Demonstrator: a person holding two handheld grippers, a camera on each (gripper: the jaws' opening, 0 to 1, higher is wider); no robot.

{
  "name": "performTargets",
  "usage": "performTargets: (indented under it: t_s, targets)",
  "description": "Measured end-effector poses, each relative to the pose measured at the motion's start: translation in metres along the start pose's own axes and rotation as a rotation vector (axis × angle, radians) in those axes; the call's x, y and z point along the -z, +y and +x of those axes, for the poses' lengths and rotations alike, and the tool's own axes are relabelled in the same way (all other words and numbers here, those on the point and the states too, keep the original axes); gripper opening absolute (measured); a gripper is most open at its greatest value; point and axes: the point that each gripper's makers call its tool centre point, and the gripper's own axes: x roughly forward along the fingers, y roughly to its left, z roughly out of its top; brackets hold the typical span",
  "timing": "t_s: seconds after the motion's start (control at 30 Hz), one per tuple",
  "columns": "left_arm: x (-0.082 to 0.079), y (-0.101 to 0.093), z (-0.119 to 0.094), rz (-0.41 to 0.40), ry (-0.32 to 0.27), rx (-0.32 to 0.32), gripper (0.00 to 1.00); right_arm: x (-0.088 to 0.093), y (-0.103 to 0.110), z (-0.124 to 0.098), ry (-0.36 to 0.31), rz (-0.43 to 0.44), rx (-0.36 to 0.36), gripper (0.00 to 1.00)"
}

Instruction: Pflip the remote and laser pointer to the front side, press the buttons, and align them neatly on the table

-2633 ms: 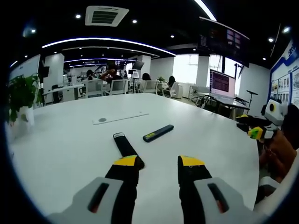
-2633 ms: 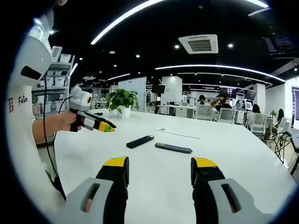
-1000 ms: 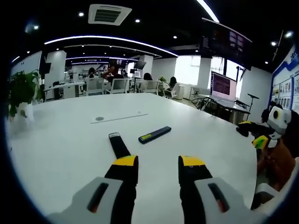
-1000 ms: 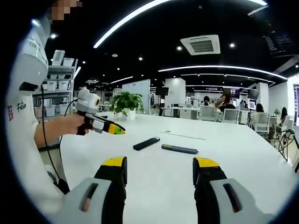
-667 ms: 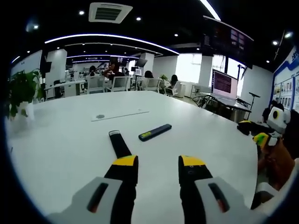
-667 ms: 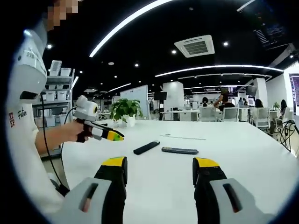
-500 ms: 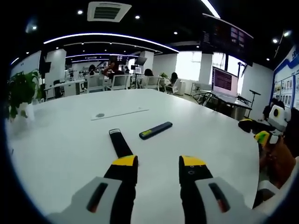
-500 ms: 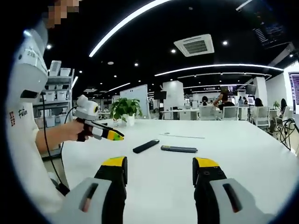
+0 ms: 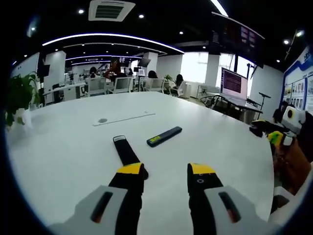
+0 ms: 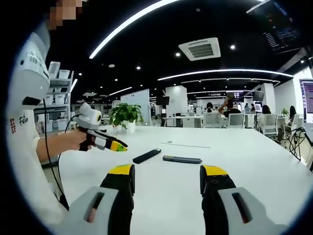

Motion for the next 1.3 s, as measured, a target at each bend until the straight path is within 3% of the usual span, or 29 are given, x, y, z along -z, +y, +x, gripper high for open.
performTargets:
  t_s: [0.1, 0.4, 0.57, 0.7, 1.03, 1.3]
  targets:
    - [0.005, -0.002, 0.003, 0.008, 0.030, 0.019, 0.37, 0.001, 0.003, 0.003, 0.006, -0.001, 0.002, 0.56]
    - [0.004, -0.004, 0.003, 0.061, 0.036, 0.029, 0.38, 0.001, 0.013, 0.002, 0.016, -0.019, -0.003, 0.55]
    - [0.008, -0.002, 0.006, 0.046, 0.040, 0.031, 0.39, 0.003, 0.014, 0.000, 0.031, -0.027, -0.007, 0.55]
    - [0.013, 0.010, 0.013, 0.075, 0.047, -0.030, 0.39, 0.004, 0.007, -0.001, 0.038, -0.018, 0.006, 0.55]
    - [0.012, 0.020, 0.021, 0.100, 0.063, -0.059, 0.40, 0.001, 0.001, 0.006, 0.030, -0.019, 0.008, 0.55]
    - [0.014, 0.027, 0.015, 0.100, 0.079, -0.074, 0.39, 0.004, 0.004, 0.015, 0.039, -0.018, -0.001, 0.54]
